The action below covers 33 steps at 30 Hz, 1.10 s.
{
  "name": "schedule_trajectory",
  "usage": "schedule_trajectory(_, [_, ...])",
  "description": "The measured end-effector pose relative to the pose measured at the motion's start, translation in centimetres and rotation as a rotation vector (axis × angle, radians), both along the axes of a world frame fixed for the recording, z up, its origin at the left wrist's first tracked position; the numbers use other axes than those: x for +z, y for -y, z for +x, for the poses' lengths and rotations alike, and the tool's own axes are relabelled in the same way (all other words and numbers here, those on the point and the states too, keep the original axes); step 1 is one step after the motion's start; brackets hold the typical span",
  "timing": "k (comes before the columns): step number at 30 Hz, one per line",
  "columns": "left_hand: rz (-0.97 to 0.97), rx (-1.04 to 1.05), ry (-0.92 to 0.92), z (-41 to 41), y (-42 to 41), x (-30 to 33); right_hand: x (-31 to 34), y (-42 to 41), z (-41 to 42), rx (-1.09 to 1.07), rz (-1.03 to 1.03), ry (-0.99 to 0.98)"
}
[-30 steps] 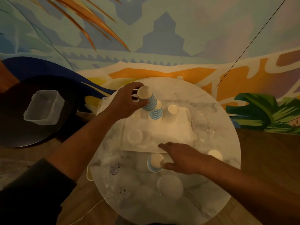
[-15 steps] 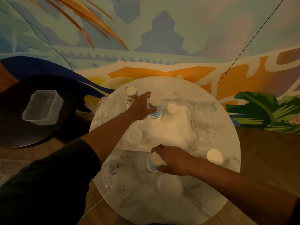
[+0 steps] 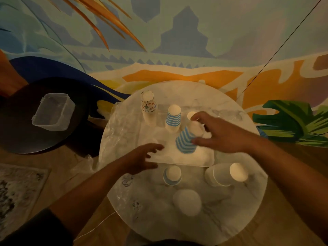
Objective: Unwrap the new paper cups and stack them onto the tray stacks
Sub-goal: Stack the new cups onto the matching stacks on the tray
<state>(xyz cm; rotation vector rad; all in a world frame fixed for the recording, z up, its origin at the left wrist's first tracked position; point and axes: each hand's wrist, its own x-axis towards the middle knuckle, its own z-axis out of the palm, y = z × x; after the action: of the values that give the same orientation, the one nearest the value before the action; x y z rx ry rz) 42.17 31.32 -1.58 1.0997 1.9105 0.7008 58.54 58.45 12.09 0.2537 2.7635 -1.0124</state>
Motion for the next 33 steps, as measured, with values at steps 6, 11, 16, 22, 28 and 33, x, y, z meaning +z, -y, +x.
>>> schedule_trajectory(6, [0.131, 0.007, 0.036, 5.6, 1.0, -1.7, -0.9, -4.0, -2.1, -0.203, -0.049, -0.128])
schedule_trajectory(11, [0.19, 0.047, 0.035, 7.4, 0.1, -1.5, -2.4, -4.3, -4.8, -0.297, -0.074, -0.245])
schedule_trajectory(16, [0.217, 0.097, 0.026, 7.1, 0.3, -0.2, -4.0, -3.5, -8.2, -0.258, -0.008, -0.314])
schedule_trajectory(22, [0.295, 0.139, 0.073, 5.8, 0.2, 3.8, -7.0, -2.8, -11.3, -0.171, 0.107, -0.239])
schedule_trajectory(28, [0.413, 0.27, 0.161, 2.0, -0.4, 10.1, -10.8, -2.9, -12.2, -0.124, 0.192, -0.097])
schedule_trajectory(33, [0.491, 0.417, 0.059, -2.1, -3.1, 12.7, -12.5, -2.9, -12.0, -0.07, 0.228, -0.048])
